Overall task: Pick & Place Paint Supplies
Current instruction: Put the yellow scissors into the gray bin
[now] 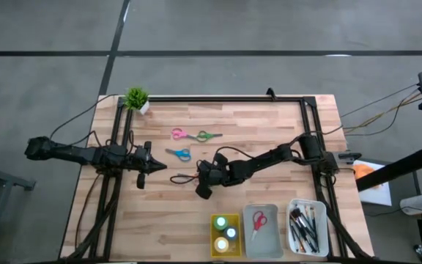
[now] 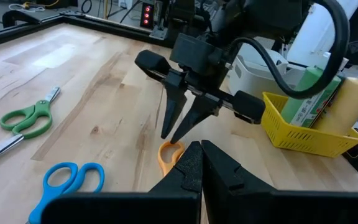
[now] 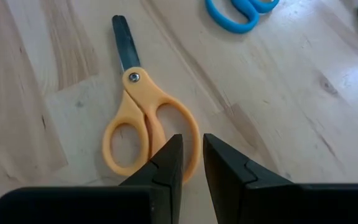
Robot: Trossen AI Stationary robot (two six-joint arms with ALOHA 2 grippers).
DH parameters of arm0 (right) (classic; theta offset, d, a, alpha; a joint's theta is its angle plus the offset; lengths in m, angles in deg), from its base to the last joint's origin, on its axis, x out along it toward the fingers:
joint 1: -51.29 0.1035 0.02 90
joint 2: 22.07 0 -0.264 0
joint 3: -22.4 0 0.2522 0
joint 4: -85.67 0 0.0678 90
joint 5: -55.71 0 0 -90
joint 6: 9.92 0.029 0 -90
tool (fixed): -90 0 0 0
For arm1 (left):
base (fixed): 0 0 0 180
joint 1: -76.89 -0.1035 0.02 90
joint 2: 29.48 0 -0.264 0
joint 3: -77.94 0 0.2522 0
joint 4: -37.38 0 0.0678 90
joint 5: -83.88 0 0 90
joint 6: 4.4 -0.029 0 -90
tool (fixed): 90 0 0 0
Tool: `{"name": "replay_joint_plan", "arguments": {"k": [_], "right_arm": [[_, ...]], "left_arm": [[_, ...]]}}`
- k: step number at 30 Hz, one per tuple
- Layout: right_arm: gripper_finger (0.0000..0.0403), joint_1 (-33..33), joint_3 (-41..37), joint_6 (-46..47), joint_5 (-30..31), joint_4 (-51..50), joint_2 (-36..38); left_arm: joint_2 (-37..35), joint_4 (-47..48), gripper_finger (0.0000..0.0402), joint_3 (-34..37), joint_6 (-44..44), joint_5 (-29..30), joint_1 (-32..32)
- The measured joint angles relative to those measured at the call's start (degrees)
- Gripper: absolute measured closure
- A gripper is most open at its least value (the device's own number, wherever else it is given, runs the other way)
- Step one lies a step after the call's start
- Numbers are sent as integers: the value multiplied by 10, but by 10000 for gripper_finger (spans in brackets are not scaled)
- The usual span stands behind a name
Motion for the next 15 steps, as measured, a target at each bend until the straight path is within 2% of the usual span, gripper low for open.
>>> {"name": "replay_joint_plan", "arguments": {"k": [15], "right_arm": [[343, -9, -1, -1, -15, 2, -21]], "left_arm": [[0, 0, 402, 0, 0, 0, 0]]}}
